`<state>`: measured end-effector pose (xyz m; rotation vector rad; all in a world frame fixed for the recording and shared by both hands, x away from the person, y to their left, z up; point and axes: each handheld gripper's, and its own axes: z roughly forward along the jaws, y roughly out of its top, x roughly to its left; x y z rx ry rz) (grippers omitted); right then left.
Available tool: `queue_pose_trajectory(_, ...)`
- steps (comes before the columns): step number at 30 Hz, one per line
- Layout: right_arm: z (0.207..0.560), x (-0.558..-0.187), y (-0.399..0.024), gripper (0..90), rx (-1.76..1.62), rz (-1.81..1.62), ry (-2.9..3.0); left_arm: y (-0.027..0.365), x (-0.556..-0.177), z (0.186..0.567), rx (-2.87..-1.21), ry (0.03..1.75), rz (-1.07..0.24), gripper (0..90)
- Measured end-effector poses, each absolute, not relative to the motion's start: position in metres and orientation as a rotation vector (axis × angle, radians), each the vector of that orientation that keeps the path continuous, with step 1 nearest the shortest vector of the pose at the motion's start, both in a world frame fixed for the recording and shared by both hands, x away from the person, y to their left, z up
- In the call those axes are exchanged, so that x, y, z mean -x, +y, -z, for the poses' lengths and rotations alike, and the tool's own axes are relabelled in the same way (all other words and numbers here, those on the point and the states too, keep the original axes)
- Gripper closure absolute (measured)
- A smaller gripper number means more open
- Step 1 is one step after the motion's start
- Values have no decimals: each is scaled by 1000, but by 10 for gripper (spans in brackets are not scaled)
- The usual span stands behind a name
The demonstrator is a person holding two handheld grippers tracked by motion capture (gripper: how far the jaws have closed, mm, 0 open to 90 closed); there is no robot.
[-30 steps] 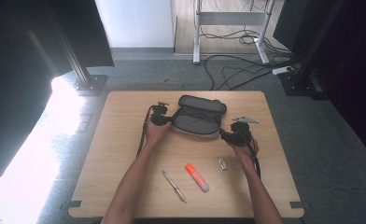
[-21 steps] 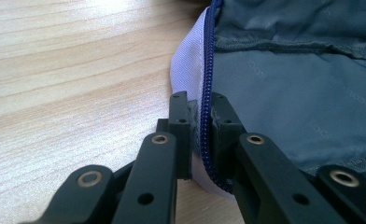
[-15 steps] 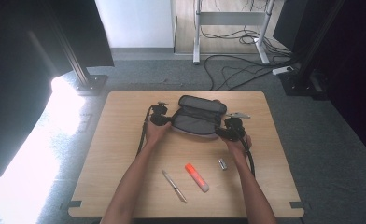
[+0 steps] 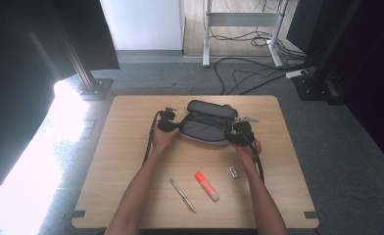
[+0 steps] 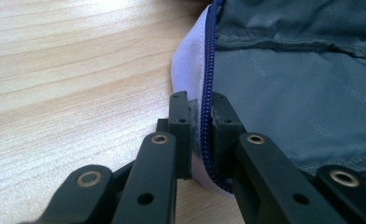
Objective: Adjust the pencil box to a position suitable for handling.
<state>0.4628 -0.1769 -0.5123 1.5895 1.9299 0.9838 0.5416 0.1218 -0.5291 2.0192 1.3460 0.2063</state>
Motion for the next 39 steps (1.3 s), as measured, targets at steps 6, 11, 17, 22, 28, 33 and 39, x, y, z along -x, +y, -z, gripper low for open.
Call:
queue_pose_trajectory(6, 521, -468, -178, 488, -1618, -961, 1948, 122, -541, 530, -2017, 1346, -202, 818)
queue_pose_trajectory(11, 525, -471, -174, 534, -1624, -935, 1968, 123, -541, 530, -2011, 1343, -198, 817)
queue_pose_trajectory(17, 527, -477, -171, 646, -1666, -907, 1973, 124, -541, 531, -2017, 1335, -198, 821)
queue_pose_trajectory(22, 530, -479, -171, 771, -1687, -881, 1975, 125, -540, 532, -2018, 1327, -199, 829)
queue_pose_trajectory(28, 530, -480, -172, 845, -1707, -894, 1962, 125, -540, 531, -2030, 1313, -209, 851)
queue_pose_trajectory(33, 529, -480, -173, 863, -1715, -915, 1942, 125, -539, 529, -2042, 1294, -202, 860)
queue_pose_trajectory(39, 524, -478, -172, 866, -1685, -953, 1925, 132, -538, 526, -2019, 1285, -176, 863)
